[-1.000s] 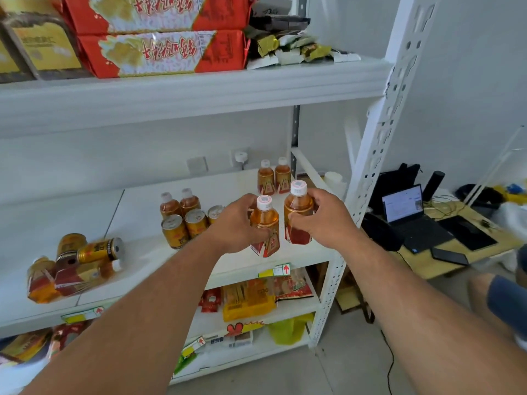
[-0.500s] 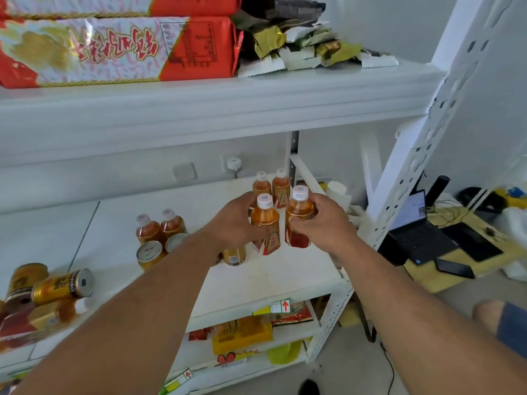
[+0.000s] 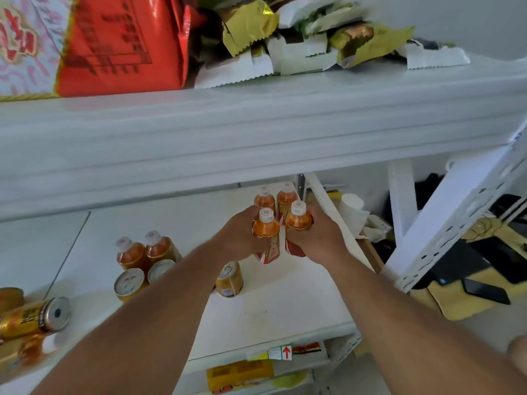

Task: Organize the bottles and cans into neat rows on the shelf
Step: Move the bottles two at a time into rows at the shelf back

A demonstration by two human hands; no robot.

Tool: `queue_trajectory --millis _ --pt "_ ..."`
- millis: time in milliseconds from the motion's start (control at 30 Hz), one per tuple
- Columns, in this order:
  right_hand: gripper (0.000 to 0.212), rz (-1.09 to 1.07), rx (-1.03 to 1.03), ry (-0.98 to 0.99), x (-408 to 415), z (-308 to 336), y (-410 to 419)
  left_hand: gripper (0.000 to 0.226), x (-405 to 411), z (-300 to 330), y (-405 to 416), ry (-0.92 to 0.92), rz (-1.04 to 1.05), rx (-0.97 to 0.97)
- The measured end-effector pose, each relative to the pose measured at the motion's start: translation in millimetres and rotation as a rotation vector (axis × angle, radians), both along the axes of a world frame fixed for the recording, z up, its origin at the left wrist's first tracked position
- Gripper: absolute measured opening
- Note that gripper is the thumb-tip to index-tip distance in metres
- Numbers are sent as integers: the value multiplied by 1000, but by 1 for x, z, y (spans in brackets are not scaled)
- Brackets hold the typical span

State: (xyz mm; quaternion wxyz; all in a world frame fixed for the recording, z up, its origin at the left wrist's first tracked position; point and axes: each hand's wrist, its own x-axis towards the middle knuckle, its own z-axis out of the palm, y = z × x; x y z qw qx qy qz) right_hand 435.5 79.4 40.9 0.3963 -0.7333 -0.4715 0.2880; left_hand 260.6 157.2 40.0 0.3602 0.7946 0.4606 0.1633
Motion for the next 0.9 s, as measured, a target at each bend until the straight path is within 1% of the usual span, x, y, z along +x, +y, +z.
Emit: queue_trajectory --millis 33,100,167,267,300,433,567,633,667,700,733,800,833,900 --pt "13 7 9 4 1 -3 5 56 2 -2 4 5 -7 4" --pt "11 20 36 -6 3 -11 14 51 7 -8 13 -1 -19 4" --pt "14 23 54 -32 5 -17 22 51 9 -13 20 -18 -13 5" --pt "18 34 44 -30 7 -25 35 63 12 -21 32 -29 0 -4" --pt "20 33 40 -34 7 -27 39 64 13 -24 35 -34 6 -13" --pt "23 10 29 -105 6 -39 50 56 15 -38 45 -60 2 3" --pt "25 6 31 -79 6 -48 54 52 18 -41 50 -86 -22 23" --pt "16 10 42 -19 6 -52 52 54 18 -37 50 -82 -37 43" --pt "17 9 30 9 7 -55 50 56 18 -34 50 -67 -34 42" --pt "26 1 2 13 8 -60 49 54 18 -34 49 -37 -19 34" --pt "32 -9 -41 -16 9 -64 47 47 18 -34 49 4 8 32" --pt "37 -15 -128 -114 11 -68 45 40 18 -38 49 86 66 39" --pt "40 -18 -149 -147 11 -68 45 41 18 -41 50 120 83 42" --pt "46 -34 -161 -181 12 -67 46 51 21 -47 51 164 104 39"
